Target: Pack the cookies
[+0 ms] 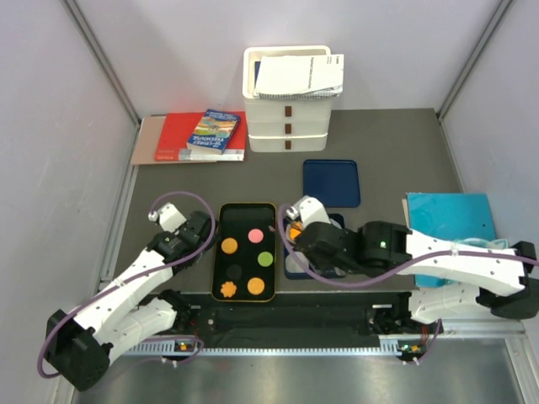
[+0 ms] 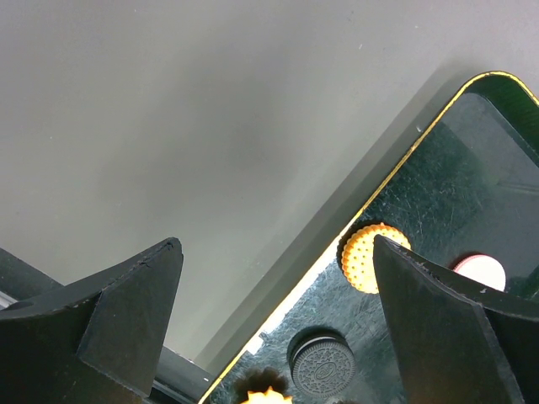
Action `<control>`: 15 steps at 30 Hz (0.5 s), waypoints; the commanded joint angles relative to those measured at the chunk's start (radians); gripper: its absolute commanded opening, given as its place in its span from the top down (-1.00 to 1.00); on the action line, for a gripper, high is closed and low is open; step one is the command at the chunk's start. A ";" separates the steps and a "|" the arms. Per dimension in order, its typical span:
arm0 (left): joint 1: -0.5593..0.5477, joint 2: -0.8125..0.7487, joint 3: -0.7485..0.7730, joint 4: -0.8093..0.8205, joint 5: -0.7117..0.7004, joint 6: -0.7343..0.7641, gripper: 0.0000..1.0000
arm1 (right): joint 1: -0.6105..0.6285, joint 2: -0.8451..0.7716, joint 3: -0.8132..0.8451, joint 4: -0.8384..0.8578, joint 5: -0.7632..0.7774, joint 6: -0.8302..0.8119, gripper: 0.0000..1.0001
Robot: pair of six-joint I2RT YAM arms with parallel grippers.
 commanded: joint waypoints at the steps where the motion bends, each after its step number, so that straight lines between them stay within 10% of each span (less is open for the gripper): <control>1: -0.004 -0.014 -0.003 0.001 -0.011 -0.002 -0.98 | 0.019 0.125 0.102 0.221 -0.084 -0.141 0.13; 15: -0.004 -0.069 -0.006 -0.101 -0.086 -0.139 -0.98 | 0.009 0.392 0.151 0.417 -0.267 -0.244 0.10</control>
